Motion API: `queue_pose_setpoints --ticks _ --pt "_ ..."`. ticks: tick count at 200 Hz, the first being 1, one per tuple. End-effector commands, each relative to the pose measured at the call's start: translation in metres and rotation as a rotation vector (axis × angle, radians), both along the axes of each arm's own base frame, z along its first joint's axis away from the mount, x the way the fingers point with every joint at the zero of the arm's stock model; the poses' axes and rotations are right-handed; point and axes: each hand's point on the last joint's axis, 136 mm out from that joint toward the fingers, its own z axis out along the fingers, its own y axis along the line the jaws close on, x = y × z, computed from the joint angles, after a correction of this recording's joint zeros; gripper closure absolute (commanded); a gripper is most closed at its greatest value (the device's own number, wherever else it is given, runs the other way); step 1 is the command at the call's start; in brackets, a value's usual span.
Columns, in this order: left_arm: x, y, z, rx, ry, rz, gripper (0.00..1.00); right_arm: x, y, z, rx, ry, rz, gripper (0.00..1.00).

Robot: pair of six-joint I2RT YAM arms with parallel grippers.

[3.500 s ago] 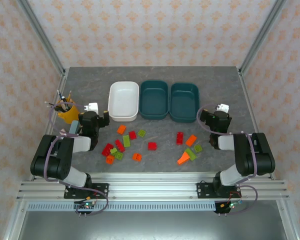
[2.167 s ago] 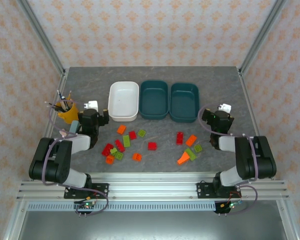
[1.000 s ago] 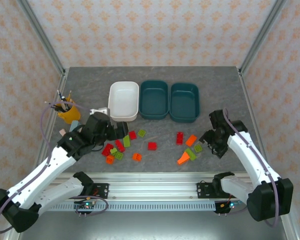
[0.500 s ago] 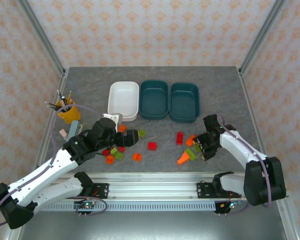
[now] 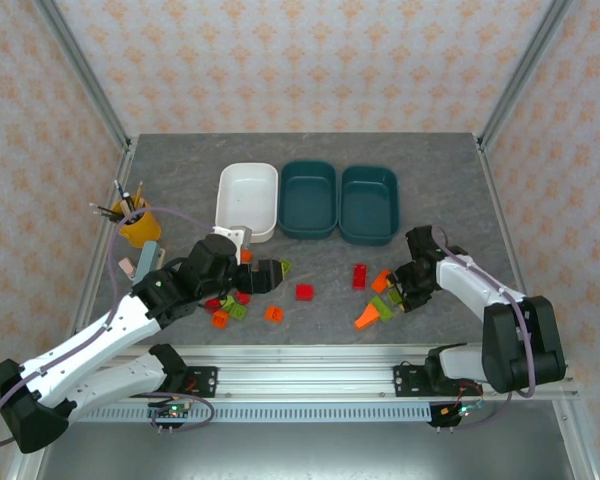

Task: Sort the legos into containers by color

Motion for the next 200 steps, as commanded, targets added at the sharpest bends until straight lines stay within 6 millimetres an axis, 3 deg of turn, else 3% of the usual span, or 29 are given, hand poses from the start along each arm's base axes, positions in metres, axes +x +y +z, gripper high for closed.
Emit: queue_pose_setpoints --ticks 1,60,85,101,114,159,180,200 --pt "0.002 -0.009 0.014 -0.027 -0.037 -0.027 0.03 0.001 -0.001 -0.005 0.002 0.009 -0.008 0.47" --pt "0.003 -0.017 0.014 -0.033 -0.032 -0.045 0.03 -0.005 0.001 -0.011 0.015 0.032 -0.023 0.51" --pt "0.004 -0.02 0.013 -0.036 -0.034 -0.047 0.03 -0.008 -0.001 -0.011 -0.002 0.041 -0.019 0.58" --pt "0.006 -0.021 0.015 -0.042 -0.036 -0.045 0.03 -0.006 -0.003 -0.006 -0.018 0.028 -0.01 0.65" --pt "0.007 -0.023 0.019 -0.055 -0.04 -0.039 0.03 -0.001 -0.007 0.009 -0.053 -0.011 0.02 0.67" --pt "0.026 -0.032 0.067 -0.112 -0.11 -0.007 0.01 0.053 -0.007 0.108 -0.209 -0.251 0.232 0.68" --pt "0.046 -0.034 0.085 -0.145 -0.105 0.018 0.01 0.09 0.001 0.13 -0.239 -0.3 0.306 0.69" --pt "0.07 -0.037 0.101 -0.172 -0.101 0.033 0.01 0.13 0.011 0.132 -0.254 -0.301 0.374 0.69"
